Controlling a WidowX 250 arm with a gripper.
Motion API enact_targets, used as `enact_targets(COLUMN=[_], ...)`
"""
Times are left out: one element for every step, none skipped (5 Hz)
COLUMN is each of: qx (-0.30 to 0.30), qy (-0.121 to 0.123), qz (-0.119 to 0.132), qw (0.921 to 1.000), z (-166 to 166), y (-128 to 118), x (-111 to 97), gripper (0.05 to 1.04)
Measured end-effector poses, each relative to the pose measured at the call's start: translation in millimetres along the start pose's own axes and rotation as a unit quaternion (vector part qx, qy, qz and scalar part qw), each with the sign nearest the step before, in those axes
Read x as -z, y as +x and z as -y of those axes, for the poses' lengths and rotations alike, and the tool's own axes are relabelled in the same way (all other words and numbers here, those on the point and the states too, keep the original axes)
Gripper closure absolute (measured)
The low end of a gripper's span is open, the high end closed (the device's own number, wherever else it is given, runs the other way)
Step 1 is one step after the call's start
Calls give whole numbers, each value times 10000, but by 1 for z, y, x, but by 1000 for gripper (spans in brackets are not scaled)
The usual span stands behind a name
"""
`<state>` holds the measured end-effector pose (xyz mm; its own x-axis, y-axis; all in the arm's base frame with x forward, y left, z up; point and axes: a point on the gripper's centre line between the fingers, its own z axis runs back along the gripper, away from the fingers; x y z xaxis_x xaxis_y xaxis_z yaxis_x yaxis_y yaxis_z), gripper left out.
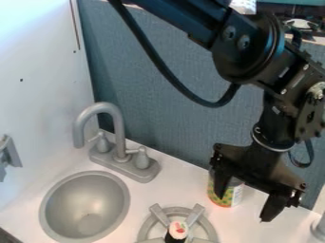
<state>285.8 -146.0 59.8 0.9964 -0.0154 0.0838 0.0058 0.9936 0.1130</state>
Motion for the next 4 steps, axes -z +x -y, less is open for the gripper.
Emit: enact_targets(qx=[24, 75, -123, -176], qy=[84, 346, 416, 316], qz=[-144, -416, -512, -323], qw=[9999, 9985, 9977, 9988], z=[-1, -21, -47, -57], y=[-4, -10, -15, -17], x=[10, 30, 50, 70], gripper=[83, 83, 83, 83])
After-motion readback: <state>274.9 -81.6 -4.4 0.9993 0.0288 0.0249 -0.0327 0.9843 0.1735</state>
